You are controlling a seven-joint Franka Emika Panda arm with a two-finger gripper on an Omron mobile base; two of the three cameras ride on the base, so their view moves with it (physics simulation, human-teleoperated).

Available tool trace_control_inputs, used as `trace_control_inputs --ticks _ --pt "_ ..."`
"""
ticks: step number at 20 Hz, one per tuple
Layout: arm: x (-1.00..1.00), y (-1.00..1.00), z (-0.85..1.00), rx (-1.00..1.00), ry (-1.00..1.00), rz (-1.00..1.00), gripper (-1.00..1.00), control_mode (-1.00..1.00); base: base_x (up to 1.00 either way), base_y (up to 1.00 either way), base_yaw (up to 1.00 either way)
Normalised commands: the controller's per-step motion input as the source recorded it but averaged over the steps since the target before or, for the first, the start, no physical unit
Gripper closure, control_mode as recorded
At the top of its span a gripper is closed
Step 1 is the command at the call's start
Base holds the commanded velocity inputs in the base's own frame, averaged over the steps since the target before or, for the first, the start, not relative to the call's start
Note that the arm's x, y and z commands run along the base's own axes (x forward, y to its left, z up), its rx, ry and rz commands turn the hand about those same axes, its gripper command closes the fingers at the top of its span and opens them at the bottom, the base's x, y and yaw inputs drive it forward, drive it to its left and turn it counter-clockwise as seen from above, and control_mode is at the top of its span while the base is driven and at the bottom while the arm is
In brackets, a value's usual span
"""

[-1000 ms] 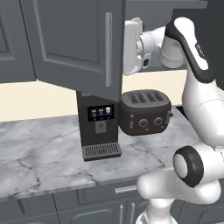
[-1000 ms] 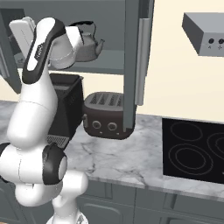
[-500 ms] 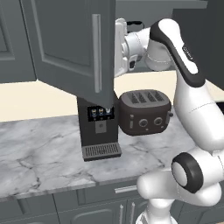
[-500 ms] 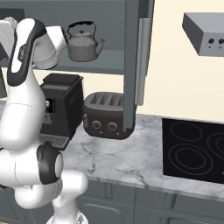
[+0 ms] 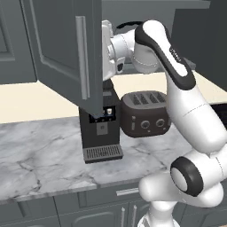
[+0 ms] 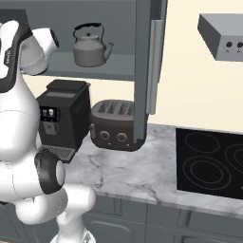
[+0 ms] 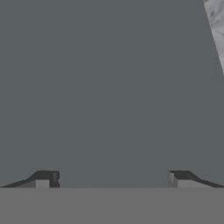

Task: Open the cabinet, pick the kettle from the cabinet, and place it in the sink.

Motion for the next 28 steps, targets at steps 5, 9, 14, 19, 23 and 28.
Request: trace_control_inputs --ticks 5,9,14,19,23,28 --pt "0.0 0.44 -0.09 -0.01 0.0 0.0 -1.0 -1.0 0.0 0.0 0.0" --pt "0.0 0.47 -0.13 0.0 0.0 -0.02 -1.0 -1.0 0.0 0.0 0.0" --pt "0.0 0.53 -0.15 -0.01 0.0 -0.05 -1.0 -1.0 0.0 0.0 0.0" --pt "0.07 0.46 -0.09 -0.05 0.0 -0.11 -1.0 -1.0 0.0 0.0 0.0" --pt "0.02 -0.09 0.0 -0.16 0.0 -0.1 -1.0 -1.0 0.0 0.0 0.0" --pt "-0.05 -0.5 0.0 -0.11 -0.03 -0.09 -1.0 -1.0 0.0 0.0 0.0"
